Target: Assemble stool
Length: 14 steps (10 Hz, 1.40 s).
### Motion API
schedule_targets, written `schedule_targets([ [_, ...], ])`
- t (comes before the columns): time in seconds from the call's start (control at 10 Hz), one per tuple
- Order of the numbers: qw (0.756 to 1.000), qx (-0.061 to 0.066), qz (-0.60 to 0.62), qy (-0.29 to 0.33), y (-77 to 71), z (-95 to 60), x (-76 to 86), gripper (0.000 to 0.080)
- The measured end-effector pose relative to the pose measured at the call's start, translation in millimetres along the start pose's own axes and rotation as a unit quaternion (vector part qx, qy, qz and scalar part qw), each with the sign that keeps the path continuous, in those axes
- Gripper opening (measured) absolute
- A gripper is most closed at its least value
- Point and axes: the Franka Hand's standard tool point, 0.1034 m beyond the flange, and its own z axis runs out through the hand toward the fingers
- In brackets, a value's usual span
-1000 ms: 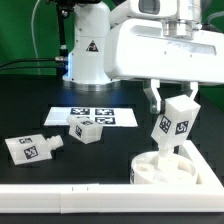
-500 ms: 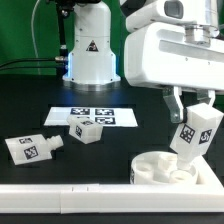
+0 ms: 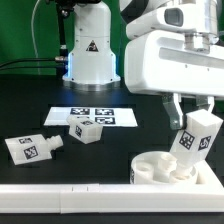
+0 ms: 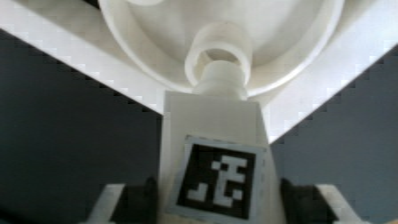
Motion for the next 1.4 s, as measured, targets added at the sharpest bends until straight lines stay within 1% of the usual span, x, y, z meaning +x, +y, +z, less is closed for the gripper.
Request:
schedule_targets([
  [0.3, 1.000, 0.000, -0.003, -0.001, 1.1, 4.7, -4.7, 0.0323],
  [0.4, 1.000, -0.003, -0.003, -0.001, 7.4, 3.8, -1.2, 0.0323],
  [0.5, 1.000, -0.003, -0.003, 0.001, 7.0, 5.7, -2.0, 0.0323],
  [0.8, 1.000, -0.002, -0.005, 0.004, 1.2, 15.2, -12.2, 0.0323],
  [1.2, 0.999, -0.007, 0.003, 0.031, -5.1, 17.5, -13.1, 0.0323],
  [1.3, 0.999, -0.007, 0.005, 0.031, -4.5, 17.6, -13.3, 0.0350],
  [1.4, 0.999, -0.007, 0.004, 0.031, -4.8, 17.6, -13.2, 0.0350],
])
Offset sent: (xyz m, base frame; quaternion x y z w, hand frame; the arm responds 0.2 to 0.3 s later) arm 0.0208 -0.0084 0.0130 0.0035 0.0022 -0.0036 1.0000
